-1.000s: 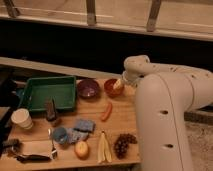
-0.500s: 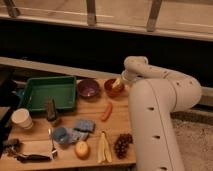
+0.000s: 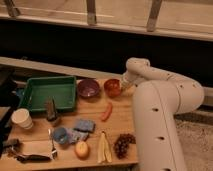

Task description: Stack bowls on top of each other

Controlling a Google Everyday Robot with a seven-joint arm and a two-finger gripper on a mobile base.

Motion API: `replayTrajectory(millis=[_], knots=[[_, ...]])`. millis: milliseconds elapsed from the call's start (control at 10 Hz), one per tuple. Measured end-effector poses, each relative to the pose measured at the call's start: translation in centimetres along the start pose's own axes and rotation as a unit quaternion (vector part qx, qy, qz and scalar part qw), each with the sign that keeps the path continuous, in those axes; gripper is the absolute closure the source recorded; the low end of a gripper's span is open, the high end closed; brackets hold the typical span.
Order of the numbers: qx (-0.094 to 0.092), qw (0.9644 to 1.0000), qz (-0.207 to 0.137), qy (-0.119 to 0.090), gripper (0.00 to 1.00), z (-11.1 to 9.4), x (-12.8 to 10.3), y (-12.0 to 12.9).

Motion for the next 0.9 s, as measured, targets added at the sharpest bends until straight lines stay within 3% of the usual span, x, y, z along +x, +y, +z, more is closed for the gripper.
replayTrajectory(millis=[100,200,600,900], knots=[[-0.009,0.9999,-0.005,-0.005,0.98,-1.3,0.3,0.5],[-0.013,0.9998,-0.006,-0.010,1.00,-2.1,0.4,0.8],[-0.009,0.9990,-0.003,-0.044,1.00,-5.5,-0.1,0.6],[-0.034,0.9976,-0.027,-0.054,1.00,-6.0,-0.7,3.4]])
